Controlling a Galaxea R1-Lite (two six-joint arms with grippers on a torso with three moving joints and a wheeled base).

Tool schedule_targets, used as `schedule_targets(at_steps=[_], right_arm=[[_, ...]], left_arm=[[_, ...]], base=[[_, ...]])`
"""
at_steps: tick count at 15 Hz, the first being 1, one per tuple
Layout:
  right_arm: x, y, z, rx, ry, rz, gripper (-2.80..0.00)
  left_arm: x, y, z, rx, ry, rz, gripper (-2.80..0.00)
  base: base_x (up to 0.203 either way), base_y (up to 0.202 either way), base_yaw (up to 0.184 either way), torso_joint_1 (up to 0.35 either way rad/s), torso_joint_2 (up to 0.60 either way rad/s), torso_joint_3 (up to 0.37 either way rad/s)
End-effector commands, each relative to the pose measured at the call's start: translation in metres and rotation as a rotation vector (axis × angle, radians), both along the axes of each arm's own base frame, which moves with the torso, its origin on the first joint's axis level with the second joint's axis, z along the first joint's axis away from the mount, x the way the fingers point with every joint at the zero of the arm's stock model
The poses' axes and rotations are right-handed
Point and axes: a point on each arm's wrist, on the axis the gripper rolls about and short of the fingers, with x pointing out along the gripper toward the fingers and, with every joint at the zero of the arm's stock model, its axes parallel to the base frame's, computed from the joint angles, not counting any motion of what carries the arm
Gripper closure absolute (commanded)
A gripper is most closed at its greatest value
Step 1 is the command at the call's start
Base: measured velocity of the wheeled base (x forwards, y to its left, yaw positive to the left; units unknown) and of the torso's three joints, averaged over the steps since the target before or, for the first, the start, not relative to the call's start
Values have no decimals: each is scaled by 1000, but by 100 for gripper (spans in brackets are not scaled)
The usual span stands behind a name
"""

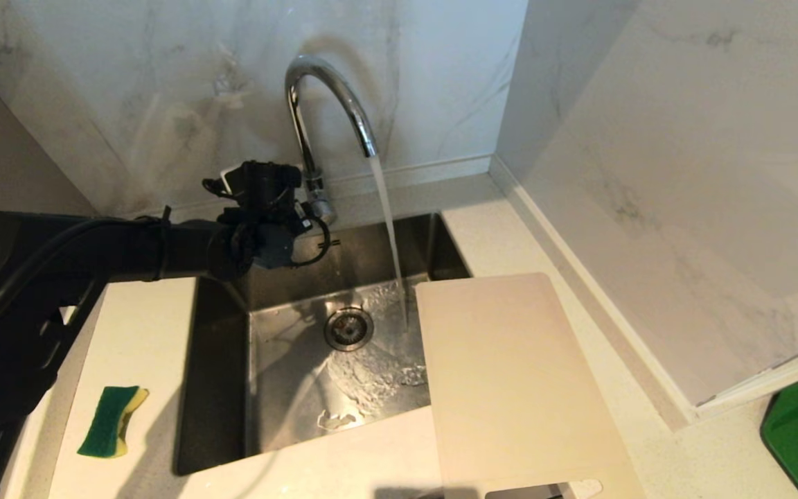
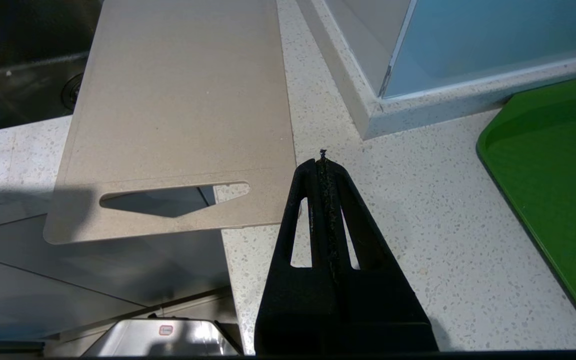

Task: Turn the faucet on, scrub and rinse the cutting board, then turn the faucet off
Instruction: Turn on the tap

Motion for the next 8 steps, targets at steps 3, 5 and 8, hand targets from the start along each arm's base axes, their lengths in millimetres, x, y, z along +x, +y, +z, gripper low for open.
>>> schedule_targets(at_steps=[3,5,8], right_arm=[[0,0,0,0,-1,0,0],[0,0,0,0,-1,0,0],[0,0,0,0,-1,0,0]], left_arm=[[-25,11,59,-47,-117,-71,-280],[-41,18,91,18,-179,-96,-280],[-75,34,139,56,-263,-95,-280]], base=[[0,0,0,0,0,0],[0,0,0,0,0,0],[0,0,0,0,0,0]])
